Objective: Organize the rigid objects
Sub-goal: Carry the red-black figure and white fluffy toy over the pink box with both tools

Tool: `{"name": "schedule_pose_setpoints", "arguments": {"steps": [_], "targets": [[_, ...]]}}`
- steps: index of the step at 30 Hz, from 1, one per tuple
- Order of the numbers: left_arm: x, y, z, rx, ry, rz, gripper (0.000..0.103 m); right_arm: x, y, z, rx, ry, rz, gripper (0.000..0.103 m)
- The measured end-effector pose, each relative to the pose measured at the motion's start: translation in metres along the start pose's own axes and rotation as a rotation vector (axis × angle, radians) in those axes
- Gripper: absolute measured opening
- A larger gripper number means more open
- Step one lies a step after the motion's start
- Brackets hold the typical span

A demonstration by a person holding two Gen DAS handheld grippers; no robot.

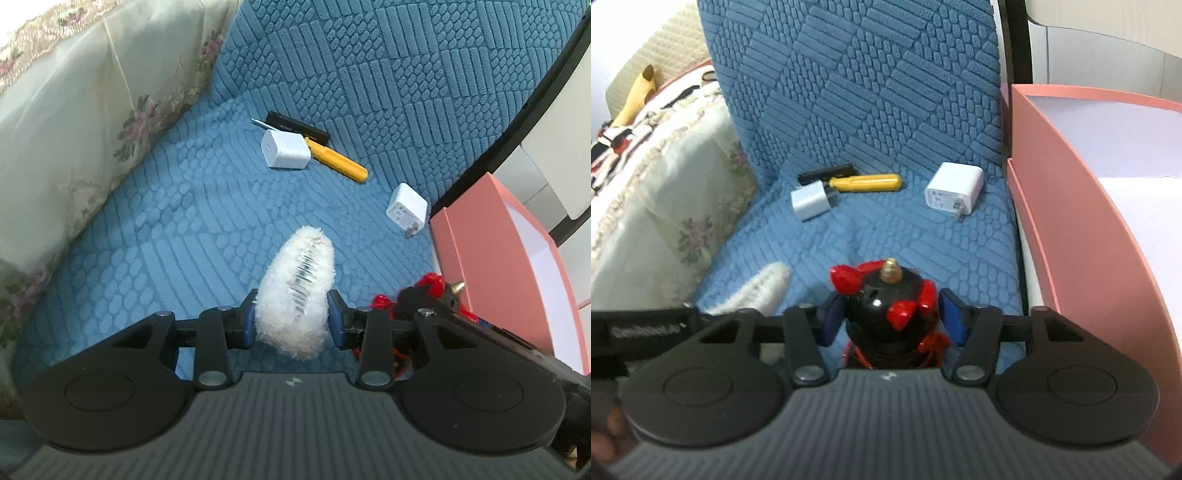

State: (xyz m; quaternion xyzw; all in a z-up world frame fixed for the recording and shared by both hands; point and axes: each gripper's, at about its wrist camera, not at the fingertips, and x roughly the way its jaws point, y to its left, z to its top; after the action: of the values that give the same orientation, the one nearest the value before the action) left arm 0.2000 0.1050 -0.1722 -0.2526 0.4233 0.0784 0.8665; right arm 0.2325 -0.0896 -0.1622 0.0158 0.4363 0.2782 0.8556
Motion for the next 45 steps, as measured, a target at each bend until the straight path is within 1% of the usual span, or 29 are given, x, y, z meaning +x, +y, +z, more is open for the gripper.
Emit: {"name": "schedule_pose_setpoints", "arguments": {"steps": [2,5,9,13,17,20,24,29,34,36,41,45], "targets": [[-0.001,-0.002,-0.001,0.017,-0.001,0.012,0.043,-0.004,0.002,-0.001,-0.032,-0.003,0.000,0.055],[-0.004,-0.004,-0.001,0.041,-0.001,0.010,0.043,-0.010,0.008,-0.005,-0.079,0.010,-0.025,0.055],[-0.016,-0.007,-0.003,0.053,-0.014,-0.003,0.043,-0.027,0.009,-0.007,-0.075,0.014,-0.019,0.055],[-0.030,-0.013,-0.011,0.064,-0.018,-0.025,0.043,-0.051,0.018,-0.012,-0.119,0.004,-0.022,0.054],[-0.050,-0.017,-0.024,0.058,-0.033,-0.034,0.043,-0.077,0.021,-0.015,-0.108,0.000,-0.006,0.054],[-0.064,-0.022,-0.034,0.044,-0.021,-0.051,0.043,-0.100,0.023,-0.018,-0.109,-0.009,0.000,0.054],[-0.090,-0.036,-0.038,0.052,-0.038,-0.058,0.043,-0.129,0.024,-0.018,-0.109,-0.026,-0.012,0.054],[-0.119,-0.051,-0.038,0.050,-0.053,-0.066,0.043,-0.158,0.018,-0.010,-0.113,-0.056,-0.024,0.054],[-0.144,-0.068,-0.031,0.045,-0.067,-0.057,0.043,-0.182,0.011,0.005,-0.112,-0.074,-0.024,0.054],[-0.153,-0.077,-0.026,0.043,-0.068,-0.065,0.043,-0.190,0.007,0.013,-0.109,-0.079,-0.022,0.054],[-0.166,-0.111,-0.018,0.097,-0.088,-0.074,0.043,-0.209,-0.006,0.031,-0.108,-0.107,-0.018,0.054],[-0.171,-0.143,-0.011,0.130,-0.093,-0.100,0.043,-0.223,-0.017,0.045,-0.108,-0.129,-0.022,0.054]]}}
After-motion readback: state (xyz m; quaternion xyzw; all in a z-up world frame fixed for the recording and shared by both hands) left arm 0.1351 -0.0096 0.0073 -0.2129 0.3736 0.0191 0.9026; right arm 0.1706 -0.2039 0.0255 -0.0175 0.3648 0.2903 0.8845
